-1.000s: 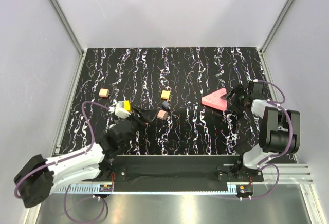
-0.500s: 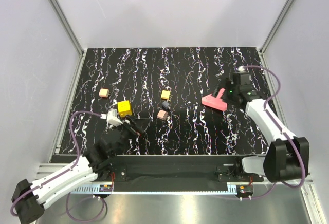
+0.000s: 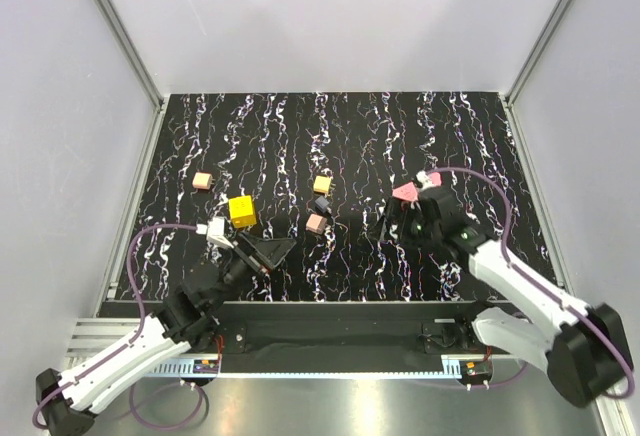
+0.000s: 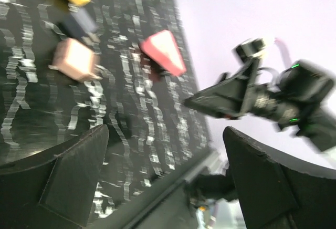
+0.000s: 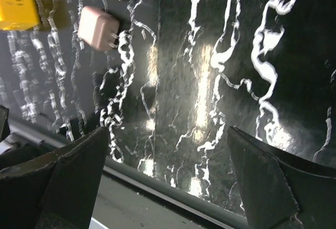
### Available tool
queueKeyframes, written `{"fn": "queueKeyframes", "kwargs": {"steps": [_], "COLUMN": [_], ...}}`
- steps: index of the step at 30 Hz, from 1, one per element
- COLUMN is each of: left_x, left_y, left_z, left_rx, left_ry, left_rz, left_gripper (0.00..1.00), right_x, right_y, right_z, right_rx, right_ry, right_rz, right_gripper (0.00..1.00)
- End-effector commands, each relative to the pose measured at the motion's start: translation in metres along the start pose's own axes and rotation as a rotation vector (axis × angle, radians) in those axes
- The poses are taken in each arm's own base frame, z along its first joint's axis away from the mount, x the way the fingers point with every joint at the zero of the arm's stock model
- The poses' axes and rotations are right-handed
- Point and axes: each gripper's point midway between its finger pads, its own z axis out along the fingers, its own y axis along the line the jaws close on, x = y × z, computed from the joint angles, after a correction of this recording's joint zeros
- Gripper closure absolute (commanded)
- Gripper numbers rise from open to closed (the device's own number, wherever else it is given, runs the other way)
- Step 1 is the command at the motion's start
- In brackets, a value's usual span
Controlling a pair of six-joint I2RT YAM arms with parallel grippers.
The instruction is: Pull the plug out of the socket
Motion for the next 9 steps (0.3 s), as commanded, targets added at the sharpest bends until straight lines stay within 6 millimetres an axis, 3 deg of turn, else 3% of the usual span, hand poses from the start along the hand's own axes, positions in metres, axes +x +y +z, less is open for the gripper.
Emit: {"fn": "queueKeyframes", "kwargs": {"steps": [1, 2, 4, 6, 7, 9], "left_x": [0.035, 0.040, 0.044, 0.050, 0.050, 0.055], "left_y": [0.029, 0.027, 0.021, 0.018, 0.015, -0.011], "left_z": [-0.002, -0.004, -0.005, -0.008, -0.009, -0.018], "left_rx": [0.020, 0.055, 0.099, 0.132, 0.148, 0.279], "left_ry": [0.099, 0.116, 0.132, 0.162, 0.163, 0.215], "left_rz": [-0.024, -0.033, -0.057, -0.061, -0.058, -0.043], "left_gripper": [0.04, 0.04, 0.03, 0.02, 0.02, 0.01], "right_x": [0.007, 0.005, 0.022, 0.023, 0.034, 0.035], "right_y": [0.018, 0.027, 0.019, 0.034, 0.027, 0.043], "right_z": [-0.010, -0.020, -0.021, -0.040, -0.038, -0.062], "right_rx": [-0.163, -0.228, -0.256, -0.383, -0.394, -0.532], "right_ry": [-0.065, -0.103, -0.102, -0.154, -0.146, -0.195], "right_rz": [0.035, 0.047, 0.069, 0.077, 0.098, 0.123], "right_gripper": [0.00, 0.00, 0.00, 0.01, 0.00, 0.00]}}
